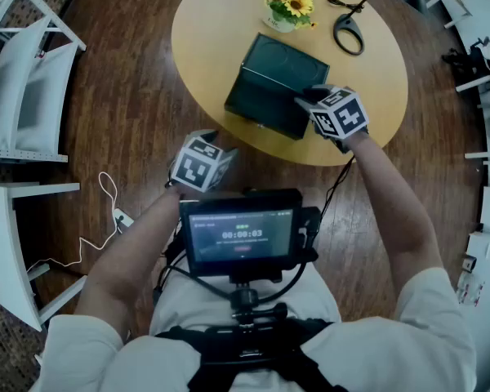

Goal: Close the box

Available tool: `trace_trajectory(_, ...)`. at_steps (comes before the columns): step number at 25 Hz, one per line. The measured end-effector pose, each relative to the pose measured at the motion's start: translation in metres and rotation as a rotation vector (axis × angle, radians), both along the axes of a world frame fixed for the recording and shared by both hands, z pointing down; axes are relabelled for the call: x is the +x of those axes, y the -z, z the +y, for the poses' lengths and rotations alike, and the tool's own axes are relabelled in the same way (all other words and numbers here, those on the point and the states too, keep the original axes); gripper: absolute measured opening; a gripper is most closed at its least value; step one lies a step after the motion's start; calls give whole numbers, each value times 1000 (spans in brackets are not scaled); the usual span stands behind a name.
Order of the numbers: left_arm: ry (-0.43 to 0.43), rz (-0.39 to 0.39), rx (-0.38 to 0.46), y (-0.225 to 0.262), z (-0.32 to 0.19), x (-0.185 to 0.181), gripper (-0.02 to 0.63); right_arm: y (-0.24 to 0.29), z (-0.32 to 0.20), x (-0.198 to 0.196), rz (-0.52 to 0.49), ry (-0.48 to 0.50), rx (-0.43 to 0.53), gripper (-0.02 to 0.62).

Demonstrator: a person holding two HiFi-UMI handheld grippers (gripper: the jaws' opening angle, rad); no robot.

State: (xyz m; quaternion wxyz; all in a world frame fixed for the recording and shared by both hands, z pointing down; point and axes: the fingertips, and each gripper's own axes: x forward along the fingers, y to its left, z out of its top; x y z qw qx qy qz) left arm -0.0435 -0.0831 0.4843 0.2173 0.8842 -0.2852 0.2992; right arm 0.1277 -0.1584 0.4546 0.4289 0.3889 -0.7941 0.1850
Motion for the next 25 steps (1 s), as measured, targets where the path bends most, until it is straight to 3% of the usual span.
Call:
trace_trajectory(4, 15, 37, 16, -6, -8, 15, 264, -19, -28, 20, 46, 54, -22, 127)
trace_trajectory(11, 68, 30, 27, -13, -5, 40, 264, -54, -48, 41, 87, 184, -66, 127)
trace_trajectory(14, 106, 50, 24, -9, -10, 48, 264, -55, -66, 42, 100, 230, -48, 103)
trace_trajectory(18, 141, 65, 16, -13, -16, 53, 264, -55, -75, 33, 102, 343, -95, 103)
trace_trajectory(20, 156, 76, 17, -13, -20, 57, 264, -50, -81, 33, 88, 366, -104, 25)
trace_trajectory(25, 169, 88, 2, -18, -24, 71, 264, -60, -95, 48, 151, 392, -151, 6)
